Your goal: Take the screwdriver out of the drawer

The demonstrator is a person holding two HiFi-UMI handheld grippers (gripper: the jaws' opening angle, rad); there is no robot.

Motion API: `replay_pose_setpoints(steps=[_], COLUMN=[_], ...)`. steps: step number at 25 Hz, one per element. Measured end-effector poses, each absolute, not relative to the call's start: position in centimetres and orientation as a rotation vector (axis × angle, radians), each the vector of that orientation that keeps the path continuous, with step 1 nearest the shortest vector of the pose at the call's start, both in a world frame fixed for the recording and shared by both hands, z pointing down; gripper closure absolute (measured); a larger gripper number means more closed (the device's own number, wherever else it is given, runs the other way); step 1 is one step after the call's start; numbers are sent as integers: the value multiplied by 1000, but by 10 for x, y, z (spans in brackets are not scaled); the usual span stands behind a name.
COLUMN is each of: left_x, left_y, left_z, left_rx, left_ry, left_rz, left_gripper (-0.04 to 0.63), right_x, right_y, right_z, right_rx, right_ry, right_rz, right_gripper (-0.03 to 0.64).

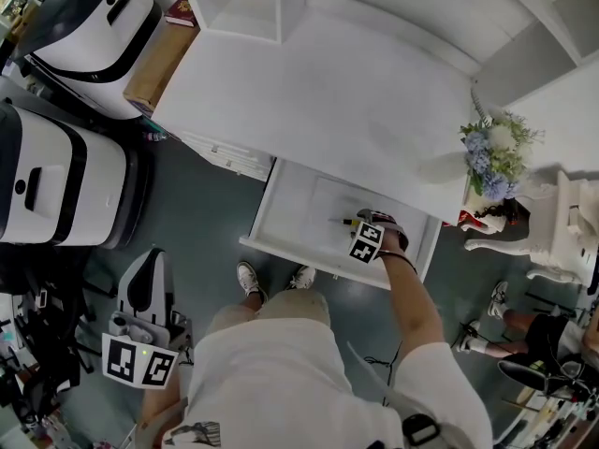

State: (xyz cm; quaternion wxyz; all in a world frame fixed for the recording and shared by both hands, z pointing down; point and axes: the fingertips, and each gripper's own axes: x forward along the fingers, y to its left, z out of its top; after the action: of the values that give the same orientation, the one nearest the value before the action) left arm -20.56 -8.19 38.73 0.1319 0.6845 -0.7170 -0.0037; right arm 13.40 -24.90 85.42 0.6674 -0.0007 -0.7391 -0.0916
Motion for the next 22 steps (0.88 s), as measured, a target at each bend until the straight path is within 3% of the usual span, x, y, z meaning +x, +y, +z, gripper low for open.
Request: replay_pose_setpoints(steps=[14, 22], left_x=[-216, -215], left_y=[-93, -97], left_z=[389, 394], left_rx=[2001, 2005], left_ry=[-2054, -2033], left_rz=[-4, -6], left_gripper=[580, 580], right_x=[135, 136], right_y=[-240, -231], right_z=[856, 858], right_rx=[-19, -16], right_ry=[-1649, -1670], right_rz=[-148, -120], right_gripper=[442, 523])
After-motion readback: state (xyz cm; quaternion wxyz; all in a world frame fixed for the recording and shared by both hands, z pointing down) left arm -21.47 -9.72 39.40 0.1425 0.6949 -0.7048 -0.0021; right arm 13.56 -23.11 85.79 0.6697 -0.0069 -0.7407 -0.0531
